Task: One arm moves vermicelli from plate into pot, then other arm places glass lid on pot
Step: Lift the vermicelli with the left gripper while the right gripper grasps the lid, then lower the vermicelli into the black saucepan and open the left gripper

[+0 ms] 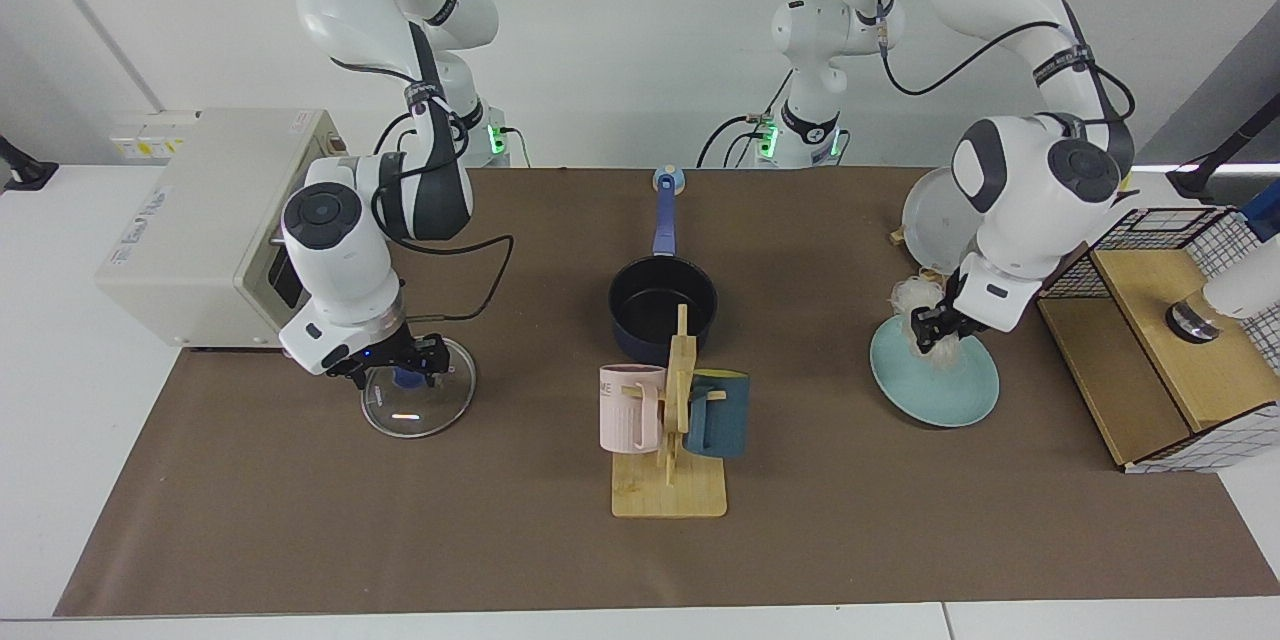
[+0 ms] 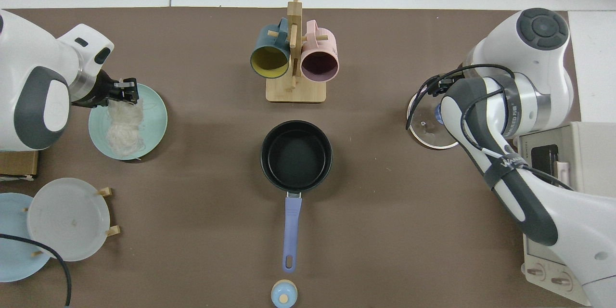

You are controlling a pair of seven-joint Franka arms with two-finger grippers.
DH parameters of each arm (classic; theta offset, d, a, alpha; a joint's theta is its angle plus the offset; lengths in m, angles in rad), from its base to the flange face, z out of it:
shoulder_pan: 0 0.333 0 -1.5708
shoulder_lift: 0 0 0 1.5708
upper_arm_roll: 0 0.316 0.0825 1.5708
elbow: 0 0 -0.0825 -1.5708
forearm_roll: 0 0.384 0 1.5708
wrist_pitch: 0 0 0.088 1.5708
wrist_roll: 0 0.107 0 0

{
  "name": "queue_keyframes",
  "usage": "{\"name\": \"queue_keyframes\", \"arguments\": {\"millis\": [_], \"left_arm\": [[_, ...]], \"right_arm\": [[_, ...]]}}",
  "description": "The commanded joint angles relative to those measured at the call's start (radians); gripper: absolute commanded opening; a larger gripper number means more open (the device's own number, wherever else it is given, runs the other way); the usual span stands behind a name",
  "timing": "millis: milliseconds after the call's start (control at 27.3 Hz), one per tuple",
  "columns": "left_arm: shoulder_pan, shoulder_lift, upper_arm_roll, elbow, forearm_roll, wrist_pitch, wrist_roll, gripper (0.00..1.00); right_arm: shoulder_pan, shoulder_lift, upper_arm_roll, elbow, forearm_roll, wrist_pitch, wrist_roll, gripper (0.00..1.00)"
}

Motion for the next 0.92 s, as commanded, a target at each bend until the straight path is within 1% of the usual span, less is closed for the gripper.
{"name": "queue_keyframes", "arguments": {"millis": [0, 73, 257, 366, 440, 586, 696, 770, 880], "left_arm": [[-0.011, -0.080, -0.077, 0.017, 0.018, -0.092, -0.156, 0.00], [-0.012, -0.102, -0.125, 0.014, 0.008, -0.102, -0.219, 0.00], [-0.019, -0.110, -0.263, -0.003, 0.002, -0.104, -0.400, 0.00], [-0.019, -0.114, -0.332, -0.020, -0.018, -0.073, -0.470, 0.00], [-0.019, -0.114, -0.367, -0.032, -0.048, -0.024, -0.483, 0.00], [-0.023, -0.123, -0.400, -0.075, -0.108, 0.077, -0.490, 0.00], [-0.052, -0.101, -0.420, -0.098, -0.110, 0.115, -0.520, 0.00], [-0.072, -0.096, -0.423, -0.133, -0.110, 0.148, -0.522, 0.00], [-0.075, -0.088, -0.439, -0.167, -0.110, 0.204, -0.516, 0.00]], "right_arm": [[-0.025, -0.022, 0.012, -0.063, 0.004, 0.053, -0.092, 0.98], [-0.026, -0.022, 0.013, -0.068, 0.010, 0.061, -0.100, 0.98], [-0.023, -0.017, 0.012, -0.077, 0.039, 0.067, -0.112, 0.98], [-0.014, -0.014, 0.012, -0.083, 0.044, 0.077, -0.114, 0.98], [-0.010, -0.014, 0.013, -0.091, 0.044, 0.084, -0.114, 0.98], [-0.011, -0.016, 0.013, -0.114, 0.044, 0.088, -0.149, 0.98], [-0.022, -0.019, 0.013, -0.134, 0.044, 0.099, -0.188, 0.98], [-0.025, -0.025, 0.013, -0.150, 0.044, 0.116, -0.204, 0.98], [-0.026, -0.026, 0.013, -0.164, 0.044, 0.122, -0.209, 0.98]]}}
